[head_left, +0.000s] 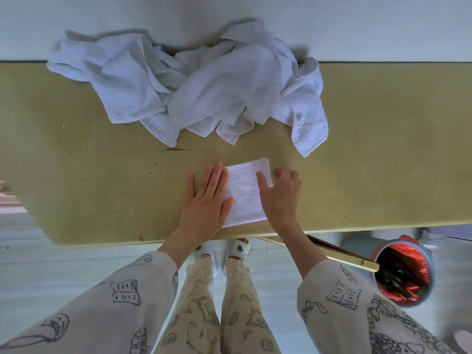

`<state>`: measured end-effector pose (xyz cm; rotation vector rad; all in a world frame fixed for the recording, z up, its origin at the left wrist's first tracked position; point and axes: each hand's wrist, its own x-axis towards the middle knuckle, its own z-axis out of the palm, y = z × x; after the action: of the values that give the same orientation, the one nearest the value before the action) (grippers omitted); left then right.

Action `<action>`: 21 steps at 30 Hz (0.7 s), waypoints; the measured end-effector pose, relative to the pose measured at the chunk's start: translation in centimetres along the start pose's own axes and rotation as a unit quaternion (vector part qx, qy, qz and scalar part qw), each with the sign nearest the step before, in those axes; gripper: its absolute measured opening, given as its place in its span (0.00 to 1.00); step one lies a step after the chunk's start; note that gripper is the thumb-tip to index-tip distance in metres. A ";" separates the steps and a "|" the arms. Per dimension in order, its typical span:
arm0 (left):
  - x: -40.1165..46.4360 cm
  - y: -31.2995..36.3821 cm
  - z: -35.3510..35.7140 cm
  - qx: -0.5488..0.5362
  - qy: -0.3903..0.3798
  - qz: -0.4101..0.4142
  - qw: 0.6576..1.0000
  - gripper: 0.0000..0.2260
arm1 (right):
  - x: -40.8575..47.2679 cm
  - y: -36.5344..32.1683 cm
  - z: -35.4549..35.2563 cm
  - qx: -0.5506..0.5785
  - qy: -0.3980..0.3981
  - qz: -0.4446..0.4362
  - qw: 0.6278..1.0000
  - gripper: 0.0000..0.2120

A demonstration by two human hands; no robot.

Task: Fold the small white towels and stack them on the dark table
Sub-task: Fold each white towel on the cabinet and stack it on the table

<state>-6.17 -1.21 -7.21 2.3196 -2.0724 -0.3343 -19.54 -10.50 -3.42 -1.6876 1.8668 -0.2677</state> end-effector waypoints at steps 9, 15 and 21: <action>-3.0 0.3 -0.2 -0.026 -0.029 -0.026 0.999 0.27 | -1.2 -1.8 0.1 -0.105 -0.132 0.081 0.982 0.29; -4.4 -0.5 -0.3 -0.038 -0.041 -0.032 0.998 0.27 | -2.2 -3.0 0.2 -0.132 -0.185 0.111 0.967 0.35; -5.1 -1.1 -0.7 -0.067 -0.059 -0.031 0.996 0.27 | -3.7 -3.4 0.8 -0.143 -0.169 0.091 0.971 0.29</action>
<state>-5.51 3.85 -5.93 2.3405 -1.9610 -0.6057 -16.21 -7.38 -1.13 -1.6060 1.8423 0.3602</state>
